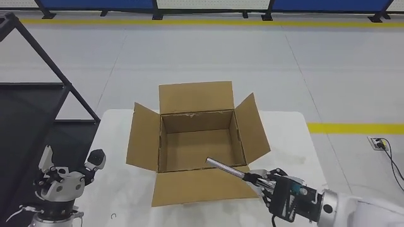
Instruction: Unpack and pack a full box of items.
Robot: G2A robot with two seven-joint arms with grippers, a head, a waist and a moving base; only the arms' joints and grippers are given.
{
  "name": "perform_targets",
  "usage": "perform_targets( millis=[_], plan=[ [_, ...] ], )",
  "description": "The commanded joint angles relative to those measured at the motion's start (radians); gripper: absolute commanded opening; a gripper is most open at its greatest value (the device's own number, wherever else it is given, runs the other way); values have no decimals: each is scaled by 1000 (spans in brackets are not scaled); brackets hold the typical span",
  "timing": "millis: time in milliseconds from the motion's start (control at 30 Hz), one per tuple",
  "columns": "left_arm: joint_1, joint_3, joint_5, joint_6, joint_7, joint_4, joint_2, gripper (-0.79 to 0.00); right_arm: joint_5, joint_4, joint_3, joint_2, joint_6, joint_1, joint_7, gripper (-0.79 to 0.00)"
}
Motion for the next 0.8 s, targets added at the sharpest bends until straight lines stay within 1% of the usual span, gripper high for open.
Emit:
perform_targets(
  millis=[0,333,433,500,567,767],
  plan=[
    [0,0,0,0,0,0,0,0,-1,-1,7,0,-1,-10,-11,-785],
    [0,0,0,0,0,0,0,0,-1,-1,7,0,-1,-10,-11,-785],
    [0,0,0,0,0,0,0,0,-19,-11,-34,-6,42,1,-7,-785],
    [0,0,0,0,0,0,0,0,-20,-2,-82,-14,69,47,14,-785],
    [0,0,0,0,0,0,0,0,-12,22,-143,-24,87,117,51,-785],
    [0,0,0,0,0,0,0,0,24,153,-359,-76,180,383,175,-785]
  ],
)
